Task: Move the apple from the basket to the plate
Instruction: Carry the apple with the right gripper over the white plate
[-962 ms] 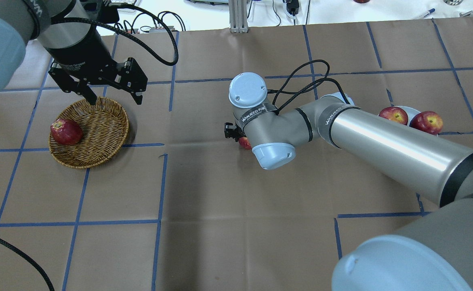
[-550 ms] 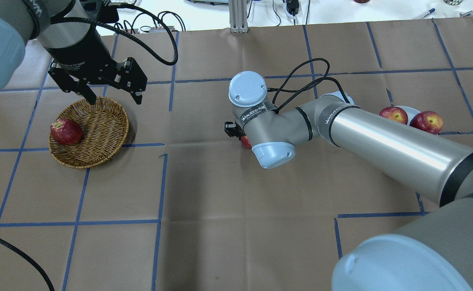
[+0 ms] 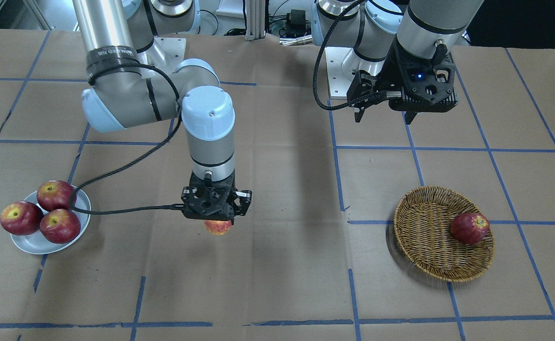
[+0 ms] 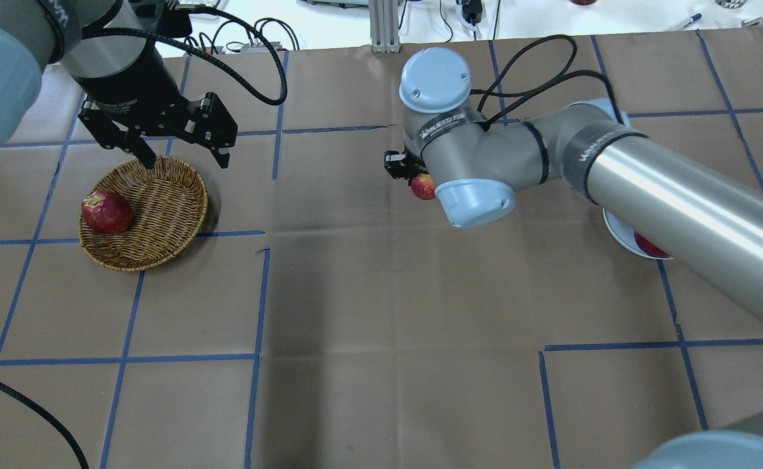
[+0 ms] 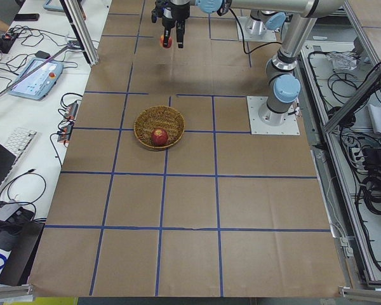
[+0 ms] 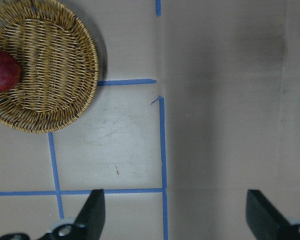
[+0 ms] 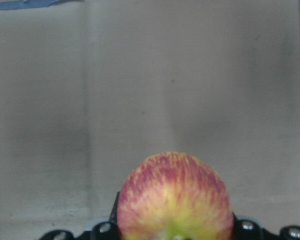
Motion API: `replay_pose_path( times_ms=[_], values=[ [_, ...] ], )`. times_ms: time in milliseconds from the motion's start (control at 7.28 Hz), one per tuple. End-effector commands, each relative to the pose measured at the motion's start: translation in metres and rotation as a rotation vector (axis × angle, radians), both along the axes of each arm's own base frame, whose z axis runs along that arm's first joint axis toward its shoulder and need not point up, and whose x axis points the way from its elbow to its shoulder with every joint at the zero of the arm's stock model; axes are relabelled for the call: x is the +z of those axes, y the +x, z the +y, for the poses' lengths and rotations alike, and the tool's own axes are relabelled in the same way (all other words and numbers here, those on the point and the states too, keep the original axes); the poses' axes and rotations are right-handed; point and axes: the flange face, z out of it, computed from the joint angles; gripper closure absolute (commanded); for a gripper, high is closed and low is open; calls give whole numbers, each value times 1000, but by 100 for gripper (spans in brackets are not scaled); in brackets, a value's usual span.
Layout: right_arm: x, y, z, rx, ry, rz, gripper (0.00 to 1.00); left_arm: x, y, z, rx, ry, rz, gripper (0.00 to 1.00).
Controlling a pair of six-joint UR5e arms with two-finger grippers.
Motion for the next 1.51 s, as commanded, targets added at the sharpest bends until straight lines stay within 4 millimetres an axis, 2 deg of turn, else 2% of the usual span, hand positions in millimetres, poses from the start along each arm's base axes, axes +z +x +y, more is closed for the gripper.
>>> replay_pose_path(
  times_ms=[0,137,275,412,687,824,962,1099,1237,1374],
  values=[
    [68,-151,-7,63,59,46,41,1,-1,1,-1,-2,1,0],
    [76,-204,-4,100,76,64,41,1,-1,1,-1,-2,-1,0],
    [65,-259,-1,109,107,64,41,0,-1,1,-1,0,-1,0],
    [55,-301,4,137,132,63,41,1,-1,1,-1,-2,-1,0],
    [35,-370,20,182,153,4,41,0,-1,1,-1,0,-1,0],
    [19,-393,28,204,148,-41,41,0,-1,1,0,0,-1,0],
    [12,-418,33,198,138,-67,41,0,-1,1,0,0,-1,0],
    [4,-421,30,200,138,-72,41,0,-1,1,0,0,-1,0],
    [-11,-426,22,198,129,-66,41,0,-1,1,0,0,-1,0],
    [-22,-423,19,200,141,-74,41,0,-1,1,0,0,-1,0]
  ],
)
